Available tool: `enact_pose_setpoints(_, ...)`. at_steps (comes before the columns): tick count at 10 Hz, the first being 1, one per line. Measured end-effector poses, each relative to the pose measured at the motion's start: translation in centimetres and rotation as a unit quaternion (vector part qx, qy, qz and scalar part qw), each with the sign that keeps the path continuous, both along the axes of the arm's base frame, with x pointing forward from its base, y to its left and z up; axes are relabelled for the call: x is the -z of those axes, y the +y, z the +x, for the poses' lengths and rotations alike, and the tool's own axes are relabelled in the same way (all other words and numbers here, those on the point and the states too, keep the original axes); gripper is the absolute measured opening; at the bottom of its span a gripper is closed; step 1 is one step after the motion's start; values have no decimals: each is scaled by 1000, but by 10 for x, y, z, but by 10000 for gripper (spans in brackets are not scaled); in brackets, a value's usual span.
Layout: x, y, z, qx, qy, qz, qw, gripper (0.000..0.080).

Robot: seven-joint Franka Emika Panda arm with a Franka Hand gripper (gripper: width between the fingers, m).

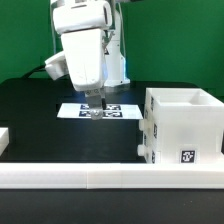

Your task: Assemble drawer

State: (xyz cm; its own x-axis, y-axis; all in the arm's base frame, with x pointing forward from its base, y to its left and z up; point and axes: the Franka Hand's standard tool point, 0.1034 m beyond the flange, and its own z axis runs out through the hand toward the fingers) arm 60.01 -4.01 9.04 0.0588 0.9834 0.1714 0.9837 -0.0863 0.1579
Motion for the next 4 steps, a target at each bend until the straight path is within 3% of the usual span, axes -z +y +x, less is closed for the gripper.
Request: enact_pose_setpoints(4, 2, 0, -1, 0, 2, 1, 1000, 648)
